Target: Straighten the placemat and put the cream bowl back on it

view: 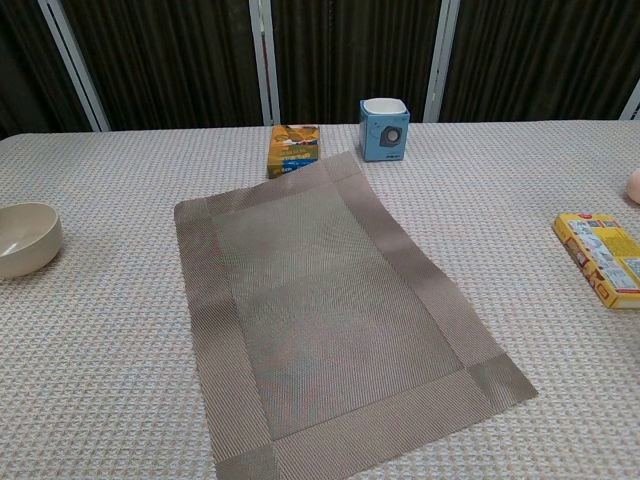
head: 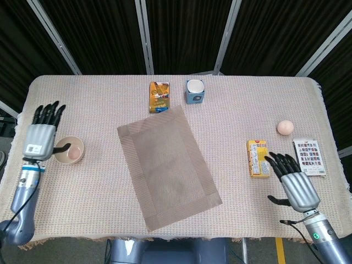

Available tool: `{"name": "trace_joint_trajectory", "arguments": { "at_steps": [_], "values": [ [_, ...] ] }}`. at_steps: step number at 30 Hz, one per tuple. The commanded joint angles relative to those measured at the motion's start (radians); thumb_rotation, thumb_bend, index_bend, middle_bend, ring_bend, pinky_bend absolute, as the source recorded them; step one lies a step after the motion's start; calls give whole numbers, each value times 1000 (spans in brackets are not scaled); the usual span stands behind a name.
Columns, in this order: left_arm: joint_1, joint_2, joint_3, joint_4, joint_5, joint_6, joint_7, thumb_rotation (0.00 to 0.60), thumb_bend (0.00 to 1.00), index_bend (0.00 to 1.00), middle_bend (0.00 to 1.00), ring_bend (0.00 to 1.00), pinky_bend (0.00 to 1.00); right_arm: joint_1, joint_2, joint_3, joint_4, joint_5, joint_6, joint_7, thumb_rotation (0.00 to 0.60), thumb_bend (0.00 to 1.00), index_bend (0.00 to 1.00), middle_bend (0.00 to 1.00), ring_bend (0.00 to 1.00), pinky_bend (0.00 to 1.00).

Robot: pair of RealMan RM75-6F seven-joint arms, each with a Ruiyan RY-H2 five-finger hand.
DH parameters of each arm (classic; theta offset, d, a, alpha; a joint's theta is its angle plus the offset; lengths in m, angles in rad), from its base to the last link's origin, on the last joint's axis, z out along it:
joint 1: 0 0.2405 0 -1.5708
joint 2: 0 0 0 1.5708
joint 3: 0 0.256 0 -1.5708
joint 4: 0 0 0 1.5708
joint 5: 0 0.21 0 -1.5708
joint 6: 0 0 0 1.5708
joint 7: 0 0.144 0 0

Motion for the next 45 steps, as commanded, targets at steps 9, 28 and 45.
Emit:
{"name": "trace_joint_trajectory", "arguments": {
  "at_steps": [9,28,45],
  "values": [
    [226,208,93,-343,-22,219,112,600,0,0,0,0,0,148,-121,-51,124,-147,-145,58,600,0,61,0,0,0],
    [253,202,101,-298,13,224,51,600,0,0,0,0,0,248,-360,-81,262,-173,-247,-54,600,0,68,0,0,0],
    [248,196,94,-282,-1,196,46,600,0,0,0,0,0,275,-427,-83,311,-125,-259,-87,600,0,69,0,0,0]
  ]
}}
